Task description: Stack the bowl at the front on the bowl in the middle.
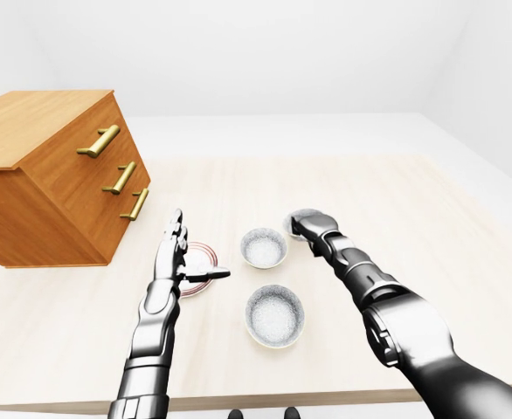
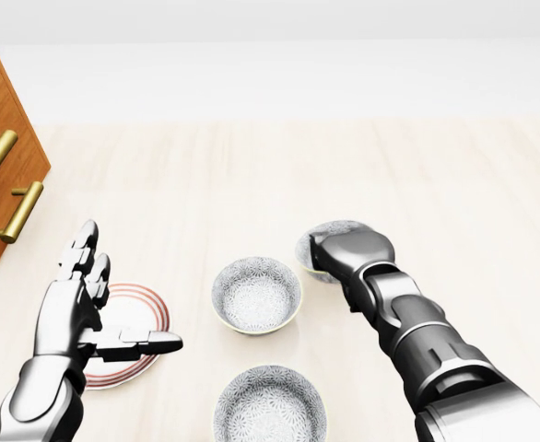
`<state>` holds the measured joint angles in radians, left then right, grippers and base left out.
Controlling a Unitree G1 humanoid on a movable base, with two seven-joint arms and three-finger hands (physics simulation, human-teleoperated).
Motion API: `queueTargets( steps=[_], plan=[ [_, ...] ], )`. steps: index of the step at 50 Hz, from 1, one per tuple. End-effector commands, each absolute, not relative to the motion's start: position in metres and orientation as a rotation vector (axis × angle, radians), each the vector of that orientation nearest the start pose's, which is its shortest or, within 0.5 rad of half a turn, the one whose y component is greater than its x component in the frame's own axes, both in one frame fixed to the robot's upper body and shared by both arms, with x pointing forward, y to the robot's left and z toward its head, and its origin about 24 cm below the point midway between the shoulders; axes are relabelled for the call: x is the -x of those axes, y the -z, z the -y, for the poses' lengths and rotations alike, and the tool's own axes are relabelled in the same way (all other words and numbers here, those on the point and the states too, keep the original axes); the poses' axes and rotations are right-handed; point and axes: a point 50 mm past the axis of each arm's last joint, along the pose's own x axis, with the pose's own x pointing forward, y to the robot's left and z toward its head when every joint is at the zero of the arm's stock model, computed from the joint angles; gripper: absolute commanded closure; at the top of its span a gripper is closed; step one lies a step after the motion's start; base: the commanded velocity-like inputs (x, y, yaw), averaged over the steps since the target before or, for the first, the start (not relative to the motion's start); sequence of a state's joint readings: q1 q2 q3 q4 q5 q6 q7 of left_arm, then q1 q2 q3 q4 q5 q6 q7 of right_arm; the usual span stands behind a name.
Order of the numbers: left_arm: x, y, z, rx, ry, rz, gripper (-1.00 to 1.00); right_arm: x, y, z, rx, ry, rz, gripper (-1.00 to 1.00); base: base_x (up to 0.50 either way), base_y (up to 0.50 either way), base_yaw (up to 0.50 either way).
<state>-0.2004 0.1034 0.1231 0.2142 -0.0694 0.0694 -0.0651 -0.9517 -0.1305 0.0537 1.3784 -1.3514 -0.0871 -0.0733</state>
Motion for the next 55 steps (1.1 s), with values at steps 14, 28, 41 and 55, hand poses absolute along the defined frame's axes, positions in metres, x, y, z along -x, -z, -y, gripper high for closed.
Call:
queueTargets(
  steps=[14, 28, 41, 55],
  plan=[
    [-0.289, -0.043, -0.188, -0.007, -0.031, -0.078, -1.0, -0.384, -0.045, 0.139, 1.523, -0.335, -0.18, 1.0, 0.0, 0.0, 0.0],
    [-0.288, -0.052, -0.192, -0.012, -0.043, -0.042, -1.0, -0.395, -0.072, 0.166, 1.482, -0.128, -0.093, 1.0, 0.0, 0.0, 0.0],
    [-0.286, -0.054, -0.193, -0.014, -0.047, -0.033, -1.0, -0.398, -0.084, 0.162, 1.459, -0.062, -0.007, 1.0, 0.0, 0.0, 0.0],
    [-0.286, -0.052, -0.191, -0.015, -0.045, -0.038, -1.0, -0.379, -0.072, 0.132, 1.348, -0.181, 0.055, 1.0, 0.0, 0.0, 0.0]
  ],
)
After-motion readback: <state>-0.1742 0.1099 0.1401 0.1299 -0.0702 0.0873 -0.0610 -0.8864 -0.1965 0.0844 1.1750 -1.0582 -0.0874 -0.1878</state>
